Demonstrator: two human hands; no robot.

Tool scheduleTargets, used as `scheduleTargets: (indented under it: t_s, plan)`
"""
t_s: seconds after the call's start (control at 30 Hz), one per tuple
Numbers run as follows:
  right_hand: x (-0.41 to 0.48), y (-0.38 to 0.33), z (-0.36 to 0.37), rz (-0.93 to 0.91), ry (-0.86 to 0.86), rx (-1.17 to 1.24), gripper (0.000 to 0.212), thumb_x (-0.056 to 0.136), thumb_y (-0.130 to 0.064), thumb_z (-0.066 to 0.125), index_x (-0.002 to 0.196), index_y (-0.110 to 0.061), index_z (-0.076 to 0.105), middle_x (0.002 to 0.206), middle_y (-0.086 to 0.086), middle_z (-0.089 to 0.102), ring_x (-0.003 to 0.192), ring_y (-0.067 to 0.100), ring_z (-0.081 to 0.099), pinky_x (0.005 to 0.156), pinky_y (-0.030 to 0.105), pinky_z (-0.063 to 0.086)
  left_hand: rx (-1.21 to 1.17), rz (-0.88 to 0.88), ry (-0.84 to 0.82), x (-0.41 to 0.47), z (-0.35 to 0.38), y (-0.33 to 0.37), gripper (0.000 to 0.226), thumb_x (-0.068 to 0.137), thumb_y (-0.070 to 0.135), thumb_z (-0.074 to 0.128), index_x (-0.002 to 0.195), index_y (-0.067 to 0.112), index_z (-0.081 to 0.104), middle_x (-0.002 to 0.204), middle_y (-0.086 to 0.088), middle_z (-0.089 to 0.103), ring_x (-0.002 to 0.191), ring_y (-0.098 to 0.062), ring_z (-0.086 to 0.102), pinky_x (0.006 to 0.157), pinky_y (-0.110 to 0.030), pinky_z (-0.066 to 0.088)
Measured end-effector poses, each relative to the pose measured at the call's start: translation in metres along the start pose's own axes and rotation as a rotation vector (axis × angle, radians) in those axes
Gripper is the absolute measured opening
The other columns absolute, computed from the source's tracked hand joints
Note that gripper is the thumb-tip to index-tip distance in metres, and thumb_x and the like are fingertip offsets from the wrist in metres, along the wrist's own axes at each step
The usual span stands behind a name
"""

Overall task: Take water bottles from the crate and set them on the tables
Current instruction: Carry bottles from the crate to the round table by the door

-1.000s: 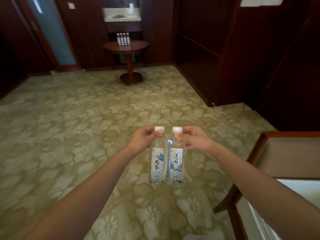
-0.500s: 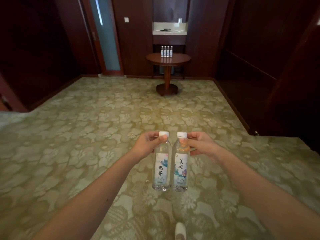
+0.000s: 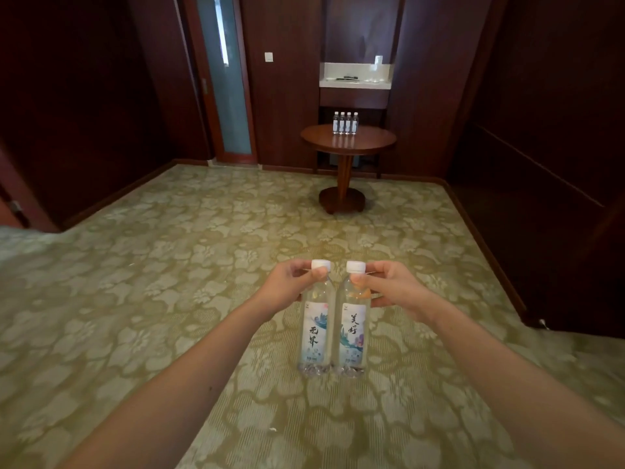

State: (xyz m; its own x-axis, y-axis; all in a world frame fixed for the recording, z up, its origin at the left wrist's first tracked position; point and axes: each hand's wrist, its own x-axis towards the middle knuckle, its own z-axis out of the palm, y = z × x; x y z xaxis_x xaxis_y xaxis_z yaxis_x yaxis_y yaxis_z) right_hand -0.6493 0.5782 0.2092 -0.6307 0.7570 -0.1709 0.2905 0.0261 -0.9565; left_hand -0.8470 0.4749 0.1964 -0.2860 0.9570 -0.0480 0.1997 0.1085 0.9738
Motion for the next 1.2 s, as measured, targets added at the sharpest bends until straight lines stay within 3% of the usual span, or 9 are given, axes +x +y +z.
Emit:
scheduleTargets:
  t_s: [0.13, 0.33, 0.7, 0.8, 1.0, 1.2]
  plan:
    - [0.071, -0.003, -0.031, 0.002, 0.003, -0.009, 0.024, 0.088, -0.025, 0.073, 0.111, -0.02, 0.067, 0.097, -0.001, 0.077, 0.086, 0.014, 0.074, 0.068, 0.026, 0.058, -0.016, 0.001, 0.003, 0.077, -0.001, 0.003, 0.027, 0.091, 0.035, 0.066, 0.114, 0.021, 0.067, 0.098, 0.003, 0.074, 0.079, -0.005, 0.072, 0.068, -0.021, 0.057]
    - [0.197, -0.015, -0.079, -0.032, 0.035, -0.05, 0.029, 0.09, -0.026, 0.072, 0.117, -0.018, 0.067, 0.097, -0.002, 0.078, 0.087, 0.013, 0.075, 0.072, 0.028, 0.06, 0.006, 0.028, -0.008, 0.219, -0.012, 0.004, 0.024, 0.091, 0.038, 0.067, 0.111, 0.026, 0.067, 0.106, 0.0, 0.074, 0.097, -0.018, 0.071, 0.086, -0.036, 0.059]
    - [0.435, -0.053, -0.178, -0.072, 0.127, -0.024, 0.03, 0.089, -0.027, 0.073, 0.117, -0.016, 0.068, 0.099, -0.002, 0.077, 0.088, 0.01, 0.074, 0.077, 0.029, 0.061, 0.064, 0.115, -0.07, 0.494, -0.041, 0.039, 0.026, 0.084, 0.047, 0.07, 0.104, 0.032, 0.069, 0.105, 0.003, 0.074, 0.101, -0.017, 0.07, 0.093, -0.046, 0.056]
    - [0.493, -0.053, -0.209, -0.057, 0.117, -0.03, 0.03, 0.089, -0.025, 0.073, 0.118, -0.016, 0.068, 0.1, -0.002, 0.077, 0.09, 0.012, 0.074, 0.079, 0.031, 0.061, 0.061, 0.107, -0.076, 0.557, -0.037, 0.04, 0.017, 0.089, 0.04, 0.068, 0.103, 0.03, 0.068, 0.102, 0.001, 0.075, 0.097, -0.019, 0.071, 0.091, -0.047, 0.057]
    - [0.618, -0.054, -0.279, -0.088, 0.084, -0.038, 0.026, 0.09, -0.023, 0.072, 0.116, -0.017, 0.068, 0.095, -0.004, 0.078, 0.085, 0.008, 0.074, 0.066, 0.021, 0.056, 0.071, 0.12, -0.035, 0.695, -0.023, 0.044, 0.018, 0.09, 0.034, 0.068, 0.106, 0.027, 0.069, 0.104, 0.0, 0.074, 0.098, -0.018, 0.07, 0.09, -0.042, 0.058]
    - [0.747, -0.064, -0.368, -0.104, 0.072, -0.062, 0.03, 0.089, -0.025, 0.073, 0.117, -0.015, 0.068, 0.097, -0.003, 0.078, 0.089, 0.012, 0.075, 0.078, 0.032, 0.061, 0.06, 0.116, 0.02, 0.835, 0.0, 0.068, 0.015, 0.088, 0.034, 0.07, 0.102, 0.03, 0.069, 0.101, 0.003, 0.075, 0.098, -0.016, 0.071, 0.094, -0.045, 0.055]
